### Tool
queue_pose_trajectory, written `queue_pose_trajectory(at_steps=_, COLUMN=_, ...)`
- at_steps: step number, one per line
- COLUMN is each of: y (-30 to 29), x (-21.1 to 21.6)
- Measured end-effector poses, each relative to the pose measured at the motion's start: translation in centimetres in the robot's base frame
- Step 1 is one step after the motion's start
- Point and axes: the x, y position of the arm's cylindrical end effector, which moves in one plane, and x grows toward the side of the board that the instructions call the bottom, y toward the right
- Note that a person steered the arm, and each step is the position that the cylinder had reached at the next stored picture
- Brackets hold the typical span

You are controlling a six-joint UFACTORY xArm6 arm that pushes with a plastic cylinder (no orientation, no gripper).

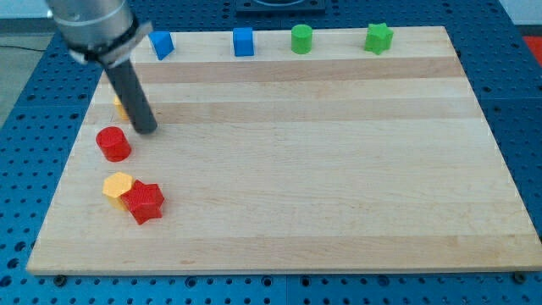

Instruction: Locate the red circle at the top left of the yellow hexagon

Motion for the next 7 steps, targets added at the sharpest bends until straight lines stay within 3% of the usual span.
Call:
queue_pose_trajectory(at_steps=1, y=-5.6, x=2.1)
queue_pose_trajectory(at_steps=2, y=-6.4, x=7.1)
queue_pose_trajectory(at_steps=3, y=-4.7, x=7.1)
queue_pose_trajectory(at_steps=4, y=-6.8, x=4.9)
queue_pose_trajectory(at_steps=6, y=0.8, x=3.5)
queue_pose_trajectory(at_steps=7, y=3.8, x=7.1)
